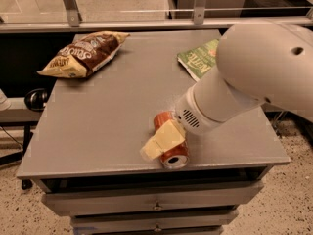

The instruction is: Move coke can near green jalapeno chip bag

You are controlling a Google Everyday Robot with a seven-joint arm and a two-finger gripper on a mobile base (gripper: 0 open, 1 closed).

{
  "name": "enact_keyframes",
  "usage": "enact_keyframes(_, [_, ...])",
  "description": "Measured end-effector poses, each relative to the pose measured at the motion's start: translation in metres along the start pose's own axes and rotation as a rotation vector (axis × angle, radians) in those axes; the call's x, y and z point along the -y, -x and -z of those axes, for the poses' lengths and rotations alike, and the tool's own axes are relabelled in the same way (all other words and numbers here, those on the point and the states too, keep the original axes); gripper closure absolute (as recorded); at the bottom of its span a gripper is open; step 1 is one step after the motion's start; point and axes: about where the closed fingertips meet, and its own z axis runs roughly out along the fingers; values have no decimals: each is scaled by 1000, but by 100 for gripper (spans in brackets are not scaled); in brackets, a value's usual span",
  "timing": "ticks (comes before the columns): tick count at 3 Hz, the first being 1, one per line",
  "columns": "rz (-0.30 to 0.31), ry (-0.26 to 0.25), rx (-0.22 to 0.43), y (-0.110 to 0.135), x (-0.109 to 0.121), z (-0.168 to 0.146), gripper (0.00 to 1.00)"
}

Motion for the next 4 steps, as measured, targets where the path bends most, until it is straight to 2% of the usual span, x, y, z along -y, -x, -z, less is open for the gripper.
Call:
enact_keyframes(1, [-23,-8,-29,-4,-2,-16,17])
enact_keyframes(2, [-24,-18,-37,-1,-1,-22,41])
enact_keyframes(4, [77,-46,18,24,19,-3,86])
